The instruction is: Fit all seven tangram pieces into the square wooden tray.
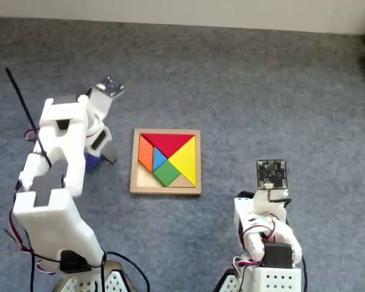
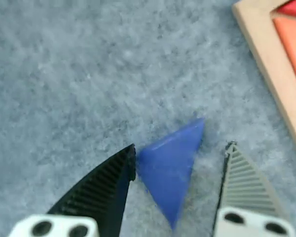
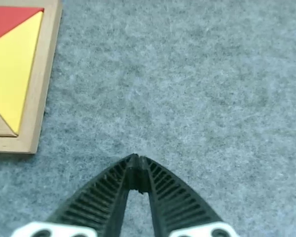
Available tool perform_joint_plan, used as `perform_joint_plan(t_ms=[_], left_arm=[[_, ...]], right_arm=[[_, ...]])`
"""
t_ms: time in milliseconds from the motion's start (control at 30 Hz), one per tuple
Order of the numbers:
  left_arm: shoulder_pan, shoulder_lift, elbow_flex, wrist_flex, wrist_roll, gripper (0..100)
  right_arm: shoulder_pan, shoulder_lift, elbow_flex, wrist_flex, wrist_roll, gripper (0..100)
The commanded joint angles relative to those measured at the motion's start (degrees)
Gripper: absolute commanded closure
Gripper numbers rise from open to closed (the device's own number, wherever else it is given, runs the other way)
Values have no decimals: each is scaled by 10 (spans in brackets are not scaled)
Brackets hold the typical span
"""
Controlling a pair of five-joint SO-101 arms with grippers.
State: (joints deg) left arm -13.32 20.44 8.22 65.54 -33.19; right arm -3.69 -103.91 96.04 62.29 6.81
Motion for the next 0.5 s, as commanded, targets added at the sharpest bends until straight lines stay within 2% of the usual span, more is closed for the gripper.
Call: perform_joint_plan(t_ms=[0, 200, 467], left_arm=[[-25, 18, -48, 6, -7, 726], [-48, 23, -48, 6, -31, 726], [-38, 25, -41, 7, -32, 726]], right_arm=[[7, -5, 85, -1, 1, 989], [7, -5, 85, -1, 1, 989], [7, -5, 85, -1, 1, 989]])
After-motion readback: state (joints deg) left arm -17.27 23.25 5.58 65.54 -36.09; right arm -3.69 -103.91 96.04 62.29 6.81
